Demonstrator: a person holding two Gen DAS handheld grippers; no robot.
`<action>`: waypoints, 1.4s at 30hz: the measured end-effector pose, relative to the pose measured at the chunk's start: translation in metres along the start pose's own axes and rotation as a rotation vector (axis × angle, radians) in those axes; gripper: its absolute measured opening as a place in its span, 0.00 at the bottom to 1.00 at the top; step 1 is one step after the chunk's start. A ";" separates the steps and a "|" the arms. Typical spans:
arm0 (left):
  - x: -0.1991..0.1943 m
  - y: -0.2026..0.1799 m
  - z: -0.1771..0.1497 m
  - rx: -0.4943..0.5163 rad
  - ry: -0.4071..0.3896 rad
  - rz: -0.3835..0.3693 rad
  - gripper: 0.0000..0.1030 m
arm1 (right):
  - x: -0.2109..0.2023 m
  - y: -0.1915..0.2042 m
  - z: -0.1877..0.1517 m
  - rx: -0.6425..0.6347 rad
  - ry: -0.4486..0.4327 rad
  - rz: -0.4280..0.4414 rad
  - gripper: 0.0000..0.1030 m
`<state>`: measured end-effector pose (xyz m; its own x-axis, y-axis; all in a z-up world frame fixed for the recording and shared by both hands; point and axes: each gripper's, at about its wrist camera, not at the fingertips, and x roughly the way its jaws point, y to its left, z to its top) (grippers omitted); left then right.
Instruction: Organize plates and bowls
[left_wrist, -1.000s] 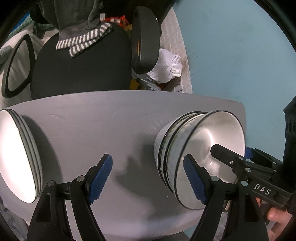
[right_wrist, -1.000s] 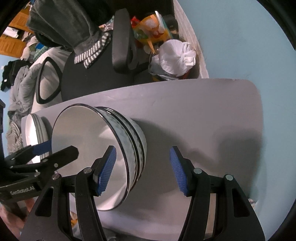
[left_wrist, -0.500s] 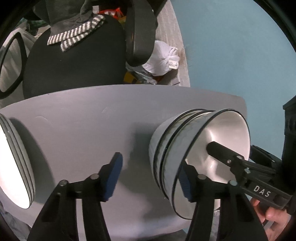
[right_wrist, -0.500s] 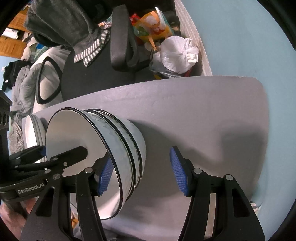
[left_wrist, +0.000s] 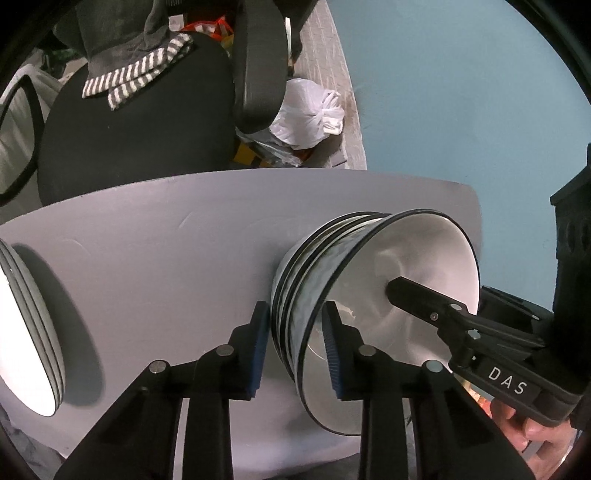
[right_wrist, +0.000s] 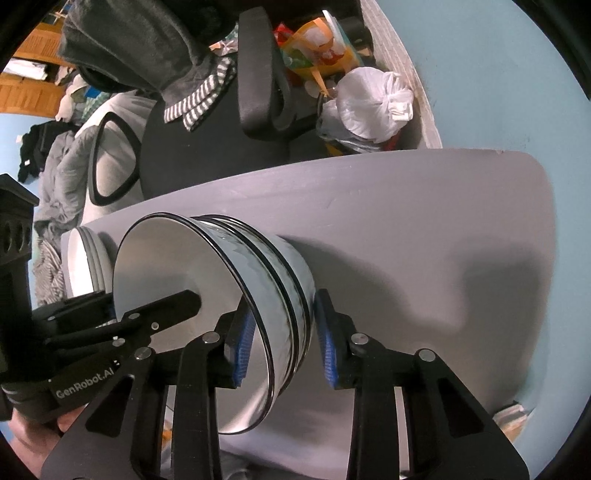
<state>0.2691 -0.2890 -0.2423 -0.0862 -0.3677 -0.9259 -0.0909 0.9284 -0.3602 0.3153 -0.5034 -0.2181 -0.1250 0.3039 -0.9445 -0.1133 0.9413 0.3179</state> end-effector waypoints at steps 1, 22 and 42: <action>0.000 0.000 0.000 0.002 -0.001 0.003 0.28 | 0.000 0.001 0.001 -0.001 0.001 -0.002 0.29; -0.004 -0.006 -0.011 0.035 -0.015 0.080 0.24 | -0.003 0.015 -0.006 -0.058 -0.044 -0.114 0.14; -0.029 0.032 -0.040 -0.043 -0.046 0.085 0.24 | 0.008 0.058 -0.024 -0.089 -0.011 -0.097 0.13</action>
<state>0.2292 -0.2510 -0.2227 -0.0499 -0.2841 -0.9575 -0.1275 0.9527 -0.2760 0.2839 -0.4504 -0.2051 -0.0988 0.2141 -0.9718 -0.2119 0.9497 0.2308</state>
